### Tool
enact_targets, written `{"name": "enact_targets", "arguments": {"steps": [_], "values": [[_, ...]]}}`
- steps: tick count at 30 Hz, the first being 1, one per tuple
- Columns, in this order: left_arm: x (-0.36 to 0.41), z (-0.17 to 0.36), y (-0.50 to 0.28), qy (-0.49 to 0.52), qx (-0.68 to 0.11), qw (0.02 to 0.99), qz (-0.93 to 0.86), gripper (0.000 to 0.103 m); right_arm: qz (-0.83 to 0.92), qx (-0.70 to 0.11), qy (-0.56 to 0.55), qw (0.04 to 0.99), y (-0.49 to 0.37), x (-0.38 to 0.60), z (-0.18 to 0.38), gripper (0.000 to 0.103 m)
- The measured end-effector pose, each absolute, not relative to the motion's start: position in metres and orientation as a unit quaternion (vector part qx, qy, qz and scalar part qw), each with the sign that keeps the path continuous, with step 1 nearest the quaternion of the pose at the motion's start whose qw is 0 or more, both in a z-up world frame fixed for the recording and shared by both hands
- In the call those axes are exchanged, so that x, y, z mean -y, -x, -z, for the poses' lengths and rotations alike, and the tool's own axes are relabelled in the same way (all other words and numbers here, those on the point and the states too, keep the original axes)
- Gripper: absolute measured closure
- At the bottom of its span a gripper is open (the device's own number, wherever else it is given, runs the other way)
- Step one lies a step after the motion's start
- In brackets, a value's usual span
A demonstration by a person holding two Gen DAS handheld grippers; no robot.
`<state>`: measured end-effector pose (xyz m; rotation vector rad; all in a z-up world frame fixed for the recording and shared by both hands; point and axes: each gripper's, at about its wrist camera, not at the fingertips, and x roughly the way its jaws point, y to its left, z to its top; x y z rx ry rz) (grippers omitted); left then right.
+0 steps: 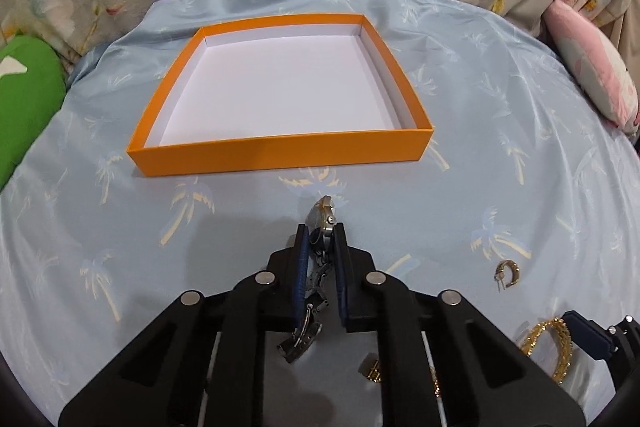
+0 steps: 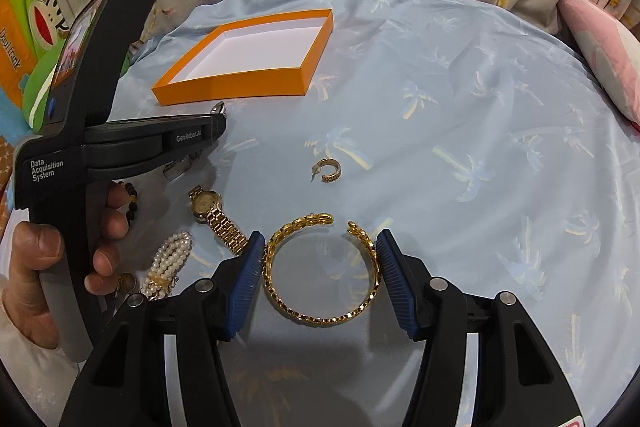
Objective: Organize jewelry
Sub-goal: 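Grasp the silver metal watch with the left tool while the right tool holds the gold bangle, then carry both items into the orange box and open both tools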
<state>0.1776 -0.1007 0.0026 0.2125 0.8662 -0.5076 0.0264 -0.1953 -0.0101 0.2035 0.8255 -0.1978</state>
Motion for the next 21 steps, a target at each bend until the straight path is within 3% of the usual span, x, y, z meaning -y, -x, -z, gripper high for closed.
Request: {"name": "enact_targets", "arguments": {"steps": [11, 21], "values": [[0.062, -0.031, -0.159, -0.04, -0.401, 0.881, 0.247, 0.095, 0.088, -0.384, -0.104, 0.913, -0.03, 0.198, -0.007, 0.047], [0.041, -0.083, -0.181, -0.021, -0.365, 0.903, 0.225, 0.095, 0.056, -0.336, -0.099, 0.935, -0.084, 0.208, -0.065, 0.047]]}}
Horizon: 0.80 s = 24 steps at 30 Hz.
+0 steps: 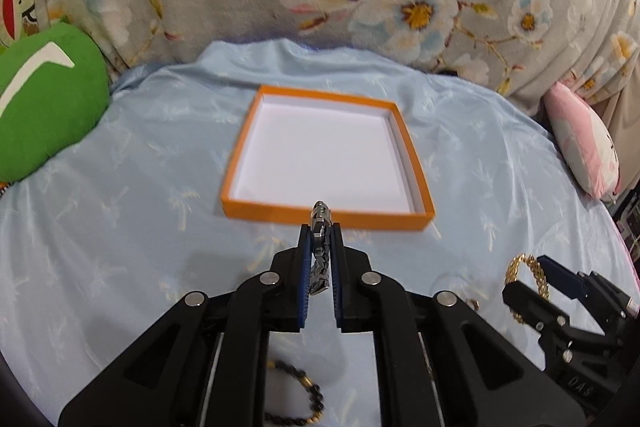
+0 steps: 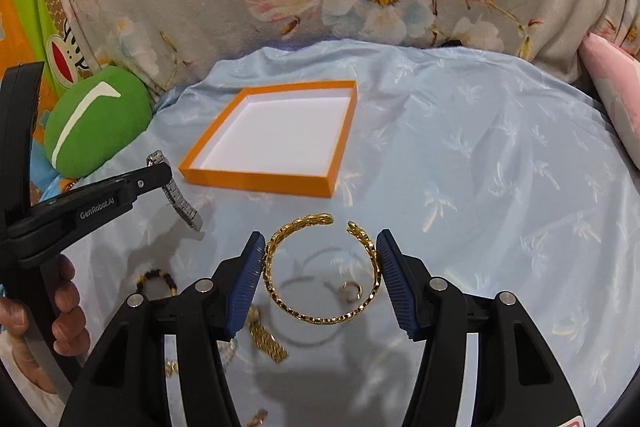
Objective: Organize jewelry
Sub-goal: 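Carry both items into the orange box and open both tools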
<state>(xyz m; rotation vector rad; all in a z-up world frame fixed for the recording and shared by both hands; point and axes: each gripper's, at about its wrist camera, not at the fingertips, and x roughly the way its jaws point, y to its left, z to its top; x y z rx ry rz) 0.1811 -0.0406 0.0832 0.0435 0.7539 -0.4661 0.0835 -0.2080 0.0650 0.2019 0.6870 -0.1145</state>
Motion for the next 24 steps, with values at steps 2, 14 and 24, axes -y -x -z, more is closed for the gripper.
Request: {"name": "enact_targets", "arguments": {"steps": [2, 14, 24], "values": [[0.041, -0.092, -0.194, -0.023, -0.357, 0.908, 0.218, 0.095, 0.055, -0.327, -0.087, 0.939, -0.102, 0.208, -0.075, 0.047], [0.081, -0.09, -0.308, -0.058, -0.354, 0.914, 0.188, 0.095, 0.028, -0.334, -0.07, 0.939, -0.25, 0.225, -0.079, 0.046], [0.118, -0.045, -0.381, -0.086, -0.394, 0.9, 0.166, 0.095, 0.032, -0.388, -0.039, 0.92, -0.334, 0.226, -0.037, 0.046]]}}
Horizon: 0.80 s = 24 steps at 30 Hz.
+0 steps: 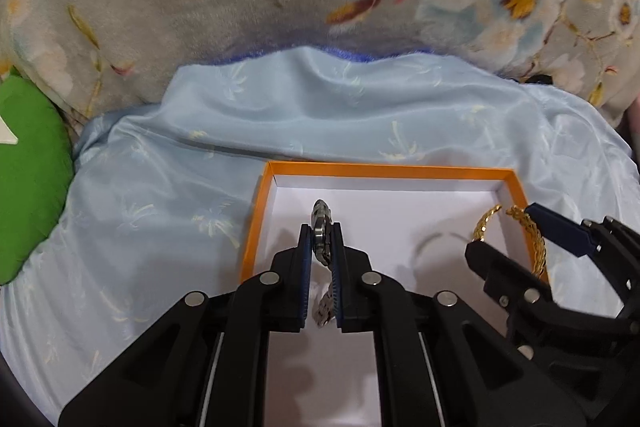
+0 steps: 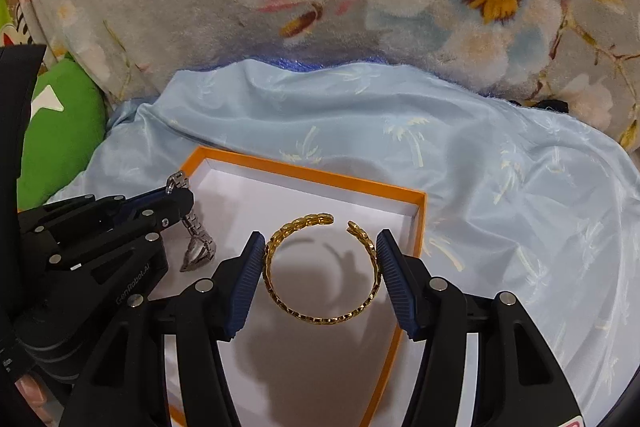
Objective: Organize jewelry
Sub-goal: 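Carry both items into the orange box and open both tools, then lift both open tools out of the orange box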
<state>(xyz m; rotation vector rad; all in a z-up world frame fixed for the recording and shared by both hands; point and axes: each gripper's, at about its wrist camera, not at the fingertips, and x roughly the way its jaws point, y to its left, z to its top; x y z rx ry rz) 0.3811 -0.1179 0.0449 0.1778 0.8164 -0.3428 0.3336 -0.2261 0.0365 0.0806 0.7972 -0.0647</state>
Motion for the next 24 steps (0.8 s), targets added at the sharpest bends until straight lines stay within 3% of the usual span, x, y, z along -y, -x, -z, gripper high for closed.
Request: {"name": "enact_targets", "arguments": {"steps": [5, 8, 13, 15, 24], "values": [[0.121, -0.042, -0.39, -0.082, -0.382, 0.906, 0.161, 0.092, 0.028, -0.404, -0.026, 0.914, -0.344, 0.225, -0.025, 0.045], [0.114, -0.045, -0.392, -0.065, -0.377, 0.911, 0.153, 0.068, 0.034, -0.387, -0.022, 0.921, -0.339, 0.227, -0.029, 0.036], [0.092, -0.051, -0.383, -0.052, -0.369, 0.917, 0.143, 0.066, 0.021, -0.381, -0.041, 0.923, -0.32, 0.231, -0.032, 0.037], [0.082, -0.053, -0.373, -0.055, -0.363, 0.92, 0.138, 0.066, 0.013, -0.376, -0.042, 0.925, -0.306, 0.229, -0.035, 0.039], [0.032, -0.025, -0.329, -0.04, -0.407, 0.904, 0.128, 0.066, -0.013, -0.398, -0.025, 0.917, -0.25, 0.207, -0.025, 0.069]]}}
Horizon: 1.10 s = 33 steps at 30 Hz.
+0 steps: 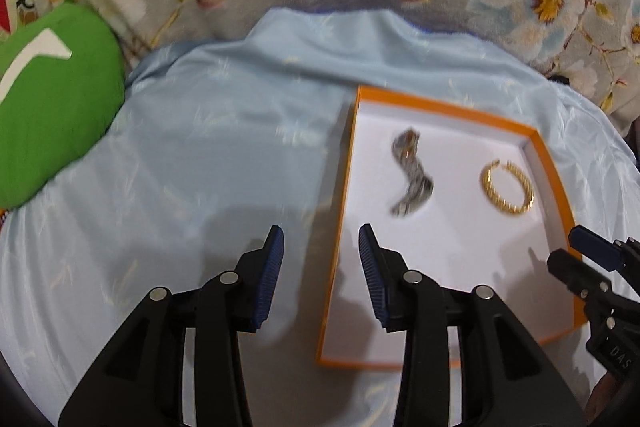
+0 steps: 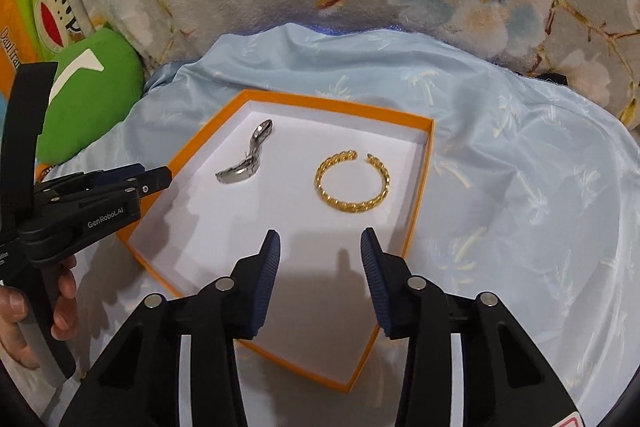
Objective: Organize jewelry
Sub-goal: 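Lift both open tools out of the orange box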
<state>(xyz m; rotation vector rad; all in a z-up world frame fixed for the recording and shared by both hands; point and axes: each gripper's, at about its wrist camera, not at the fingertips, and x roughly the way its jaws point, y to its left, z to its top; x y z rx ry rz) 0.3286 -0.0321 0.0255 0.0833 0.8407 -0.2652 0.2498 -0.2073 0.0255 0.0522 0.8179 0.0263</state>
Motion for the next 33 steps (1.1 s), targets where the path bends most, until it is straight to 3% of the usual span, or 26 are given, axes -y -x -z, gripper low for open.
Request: {"name": "enact_targets", "arguments": {"steps": [6, 11, 24, 26, 29, 33], "values": [[0.035, -0.01, -0.306, -0.04, -0.425, 0.893, 0.143, 0.066, 0.001, -0.416, -0.023, 0.909, -0.244, 0.21, -0.008, 0.087], [0.044, -0.007, -0.292, -0.041, -0.43, 0.888, 0.158, 0.066, 0.017, -0.415, -0.017, 0.91, -0.241, 0.22, -0.007, 0.089], [0.039, -0.012, -0.278, -0.028, -0.428, 0.893, 0.139, 0.065, 0.009, -0.384, -0.046, 0.922, -0.194, 0.226, -0.032, 0.083], [0.028, -0.022, -0.267, -0.01, -0.419, 0.897, 0.137, 0.061, 0.0, -0.383, -0.048, 0.922, -0.171, 0.222, -0.034, 0.08], [0.011, -0.036, -0.241, 0.003, -0.399, 0.907, 0.132, 0.045, -0.014, -0.385, -0.058, 0.921, -0.137, 0.218, -0.03, 0.071], [-0.007, -0.043, -0.197, -0.008, -0.382, 0.916, 0.121, 0.043, -0.017, -0.394, -0.052, 0.918, -0.091, 0.203, -0.017, 0.07]]}}
